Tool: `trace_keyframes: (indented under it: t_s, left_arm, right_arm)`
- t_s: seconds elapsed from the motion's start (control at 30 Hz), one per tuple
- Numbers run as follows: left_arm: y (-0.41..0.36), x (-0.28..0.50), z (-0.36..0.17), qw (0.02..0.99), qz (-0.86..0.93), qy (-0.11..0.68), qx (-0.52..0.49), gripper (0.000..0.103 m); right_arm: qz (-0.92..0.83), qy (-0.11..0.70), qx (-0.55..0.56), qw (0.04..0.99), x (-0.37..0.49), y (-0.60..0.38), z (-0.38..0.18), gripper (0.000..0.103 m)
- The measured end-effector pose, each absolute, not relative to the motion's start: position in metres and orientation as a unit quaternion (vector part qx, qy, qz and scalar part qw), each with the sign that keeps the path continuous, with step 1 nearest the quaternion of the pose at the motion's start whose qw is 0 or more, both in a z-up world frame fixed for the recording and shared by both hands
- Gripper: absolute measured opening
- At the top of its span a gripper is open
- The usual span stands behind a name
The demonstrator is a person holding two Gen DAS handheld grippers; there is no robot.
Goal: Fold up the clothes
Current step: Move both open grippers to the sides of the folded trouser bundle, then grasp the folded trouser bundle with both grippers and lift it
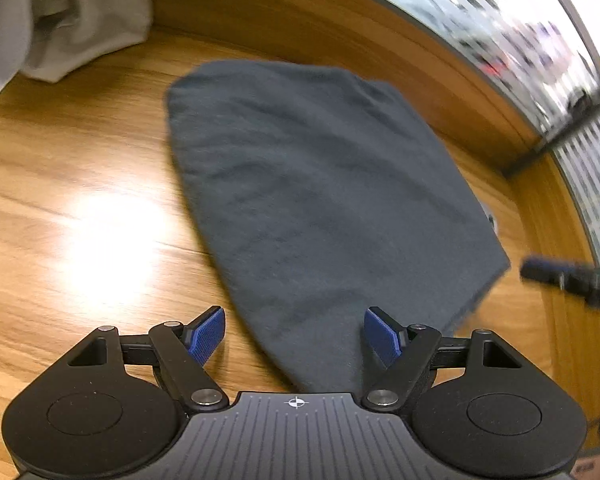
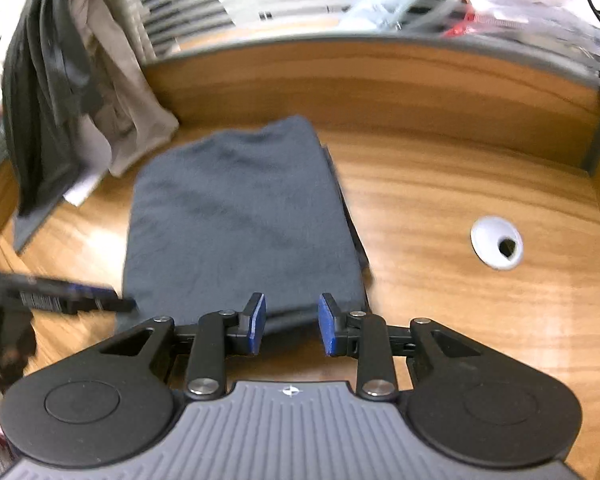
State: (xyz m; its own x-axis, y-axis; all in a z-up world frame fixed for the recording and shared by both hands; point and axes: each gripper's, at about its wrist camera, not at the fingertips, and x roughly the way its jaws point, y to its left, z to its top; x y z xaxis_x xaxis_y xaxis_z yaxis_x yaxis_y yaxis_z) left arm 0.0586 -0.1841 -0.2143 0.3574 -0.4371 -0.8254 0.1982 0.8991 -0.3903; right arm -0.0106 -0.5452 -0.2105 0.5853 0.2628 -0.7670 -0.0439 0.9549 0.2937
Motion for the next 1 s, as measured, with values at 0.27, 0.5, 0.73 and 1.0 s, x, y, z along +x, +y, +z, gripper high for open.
trace_keyframes:
  t_s: [0.27, 0.5, 0.73, 1.0]
  left_arm:
    - [-0.195, 0.055, -0.230, 0.811, -0.200, 0.544, -0.079, 0.088]
    - [-0.181, 0.062, -0.221, 0.832, -0.185, 0.513, -0.098, 0.084]
    - [-0.175, 0.090, -0.221, 0.840, -0.156, 0.509, -0.105, 0.083]
    - [-0.176, 0.116, -0.226, 0.832, -0.180, 0.514, -0.107, 0.083]
  right_arm:
    - [0.133, 0.482, 0.063, 0.864, 0.021, -0.529, -0.240, 0.033]
    - [0.147, 0.459, 0.071, 0.873, 0.028, -0.551, -0.227, 0.034]
    - [0.160, 0.465, 0.134, 0.860, 0.079, -0.595, -0.242, 0.070]
    - [0.198, 0.539, 0.225, 0.787, 0.118, -0.626, -0.287, 0.084]
